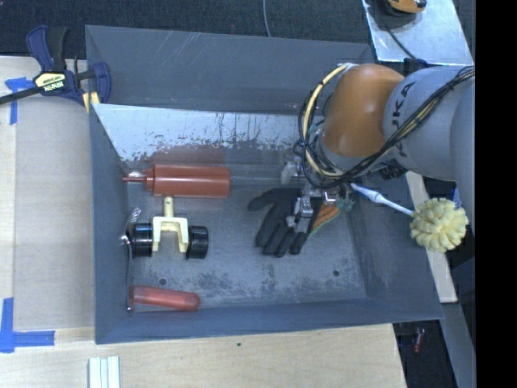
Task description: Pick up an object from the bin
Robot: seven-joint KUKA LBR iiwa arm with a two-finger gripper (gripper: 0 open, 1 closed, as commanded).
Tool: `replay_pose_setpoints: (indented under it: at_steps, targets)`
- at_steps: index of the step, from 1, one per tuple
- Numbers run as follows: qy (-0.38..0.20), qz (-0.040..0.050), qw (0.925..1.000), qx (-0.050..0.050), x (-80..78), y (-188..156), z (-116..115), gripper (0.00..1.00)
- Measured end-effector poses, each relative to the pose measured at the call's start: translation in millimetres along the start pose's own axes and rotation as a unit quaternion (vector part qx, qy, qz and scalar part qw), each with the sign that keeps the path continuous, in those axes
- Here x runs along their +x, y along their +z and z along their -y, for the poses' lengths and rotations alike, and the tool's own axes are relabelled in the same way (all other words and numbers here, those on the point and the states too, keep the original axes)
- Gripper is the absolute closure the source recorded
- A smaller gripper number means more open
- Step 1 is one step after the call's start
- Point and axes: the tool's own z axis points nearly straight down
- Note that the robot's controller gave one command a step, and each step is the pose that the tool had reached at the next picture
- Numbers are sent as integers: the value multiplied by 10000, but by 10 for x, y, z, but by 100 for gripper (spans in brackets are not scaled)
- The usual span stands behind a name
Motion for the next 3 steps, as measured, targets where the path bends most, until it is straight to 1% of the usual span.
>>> replay_pose_setpoints:
  at_steps: [1,2,3]
  targets:
    - [16,-1,10000,-1,1,0,0,0]
    - [0,16,10000,0,-11,-12,0,100]
    - [-1,16,10000,1,-12,-12,0,100]
